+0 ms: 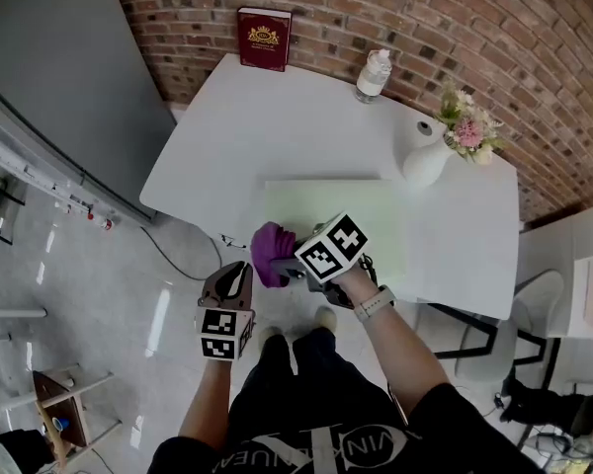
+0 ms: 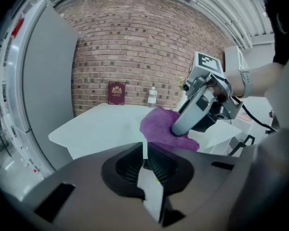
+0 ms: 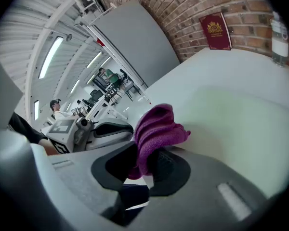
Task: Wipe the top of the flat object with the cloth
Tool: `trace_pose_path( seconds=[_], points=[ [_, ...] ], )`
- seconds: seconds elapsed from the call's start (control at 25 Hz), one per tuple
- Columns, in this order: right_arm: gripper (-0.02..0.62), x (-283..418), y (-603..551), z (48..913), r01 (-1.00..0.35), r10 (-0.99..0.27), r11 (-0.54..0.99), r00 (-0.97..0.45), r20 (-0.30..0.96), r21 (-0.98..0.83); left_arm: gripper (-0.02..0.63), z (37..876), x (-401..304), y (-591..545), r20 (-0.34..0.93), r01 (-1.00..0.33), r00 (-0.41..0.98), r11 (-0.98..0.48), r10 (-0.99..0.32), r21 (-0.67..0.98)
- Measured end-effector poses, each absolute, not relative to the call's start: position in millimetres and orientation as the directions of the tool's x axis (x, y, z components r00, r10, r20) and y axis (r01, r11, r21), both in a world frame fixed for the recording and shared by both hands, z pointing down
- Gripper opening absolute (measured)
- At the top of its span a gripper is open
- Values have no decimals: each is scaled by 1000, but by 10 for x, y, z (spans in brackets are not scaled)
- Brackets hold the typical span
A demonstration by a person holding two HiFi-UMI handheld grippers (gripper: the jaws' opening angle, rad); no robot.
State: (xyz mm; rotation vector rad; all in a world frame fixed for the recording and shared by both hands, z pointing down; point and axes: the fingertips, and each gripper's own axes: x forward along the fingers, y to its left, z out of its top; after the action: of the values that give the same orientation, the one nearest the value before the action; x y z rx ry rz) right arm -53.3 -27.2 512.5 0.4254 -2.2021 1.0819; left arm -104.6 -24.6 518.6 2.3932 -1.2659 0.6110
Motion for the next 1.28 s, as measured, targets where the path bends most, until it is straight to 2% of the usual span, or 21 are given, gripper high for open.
trace_pose_path(
  seconds=[0.36,0.6,0.8,1.28],
  points=[
    [78,-384,-295,5322,-595,-17,575,-695,718,-562,28,5163,-895,-283,502,-805,542,-588,-674,80],
    [78,-28,-230,5350,-622,-21,563,-669,743,-544,29,5289,-667,-340,555,-786,540,-614,-633,65],
    [78,434,-140,5365,-652,-38,533,-655,755,-539,28,5441,-560,-321,622,-779,492,-627,-610,2],
    [78,1838,39,5378,-762,-145,392,-604,784,-515,28,5463,-460,-388,625,-813,434,-581,-648,-38]
  ],
)
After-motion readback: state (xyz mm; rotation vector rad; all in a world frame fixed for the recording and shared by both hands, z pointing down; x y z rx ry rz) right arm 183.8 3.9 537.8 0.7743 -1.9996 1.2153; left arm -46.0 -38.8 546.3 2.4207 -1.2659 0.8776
